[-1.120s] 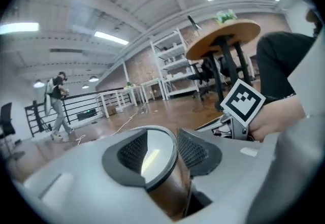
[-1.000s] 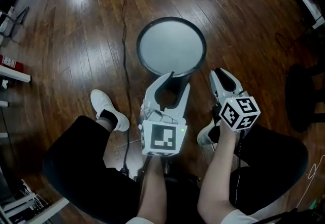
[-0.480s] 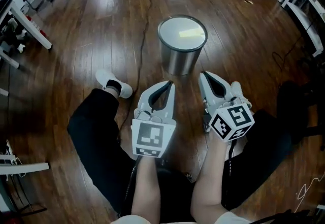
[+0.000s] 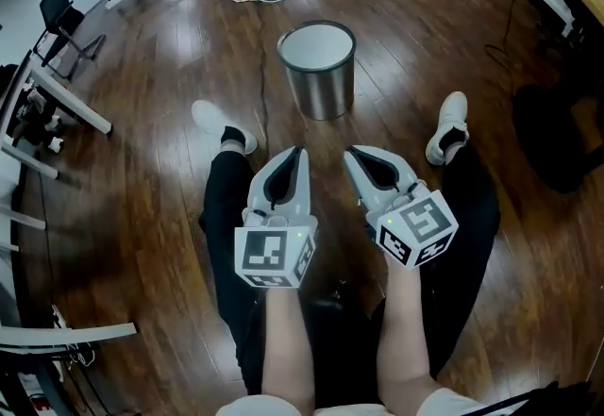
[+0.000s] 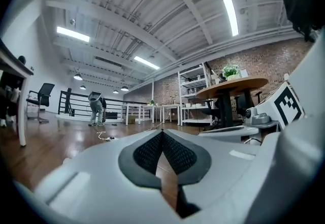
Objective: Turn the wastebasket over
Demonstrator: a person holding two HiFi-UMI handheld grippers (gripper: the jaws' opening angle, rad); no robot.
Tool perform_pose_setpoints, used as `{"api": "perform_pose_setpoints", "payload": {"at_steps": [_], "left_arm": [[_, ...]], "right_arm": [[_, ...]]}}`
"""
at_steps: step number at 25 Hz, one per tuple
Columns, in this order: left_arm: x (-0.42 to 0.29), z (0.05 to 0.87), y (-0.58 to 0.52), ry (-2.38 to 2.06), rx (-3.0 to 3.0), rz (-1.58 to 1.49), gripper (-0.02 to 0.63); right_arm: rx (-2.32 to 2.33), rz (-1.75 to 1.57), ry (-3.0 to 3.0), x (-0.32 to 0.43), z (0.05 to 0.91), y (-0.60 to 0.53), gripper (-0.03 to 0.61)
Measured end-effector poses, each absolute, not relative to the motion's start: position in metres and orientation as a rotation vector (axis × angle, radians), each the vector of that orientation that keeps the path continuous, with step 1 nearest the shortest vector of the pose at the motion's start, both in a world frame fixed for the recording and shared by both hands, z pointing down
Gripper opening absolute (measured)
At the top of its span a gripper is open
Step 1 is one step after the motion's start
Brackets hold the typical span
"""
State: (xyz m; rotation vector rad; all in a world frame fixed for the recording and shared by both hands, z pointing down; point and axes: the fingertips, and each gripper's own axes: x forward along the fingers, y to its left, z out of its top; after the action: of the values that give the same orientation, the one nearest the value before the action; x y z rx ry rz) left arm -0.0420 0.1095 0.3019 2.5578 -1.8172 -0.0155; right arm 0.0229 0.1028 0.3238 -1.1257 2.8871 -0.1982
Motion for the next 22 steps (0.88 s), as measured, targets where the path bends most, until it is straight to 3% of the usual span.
{"api": "perform_pose_setpoints", "payload": {"at_steps": [10, 22], "left_arm": [[-0.071, 0.32, 0.184, -1.685, 2.641, -0.035, 0.017], [-0.084, 0.283, 0.208, -1.627, 2.73, -0.086, 0.017]], "right_arm": [[-1.335, -0.226, 2.829, 0.015, 0.342, 0.193, -0.008], [-1.335, -0.055, 2.849, -0.011, 0.287, 0.218, -0.008]]}}
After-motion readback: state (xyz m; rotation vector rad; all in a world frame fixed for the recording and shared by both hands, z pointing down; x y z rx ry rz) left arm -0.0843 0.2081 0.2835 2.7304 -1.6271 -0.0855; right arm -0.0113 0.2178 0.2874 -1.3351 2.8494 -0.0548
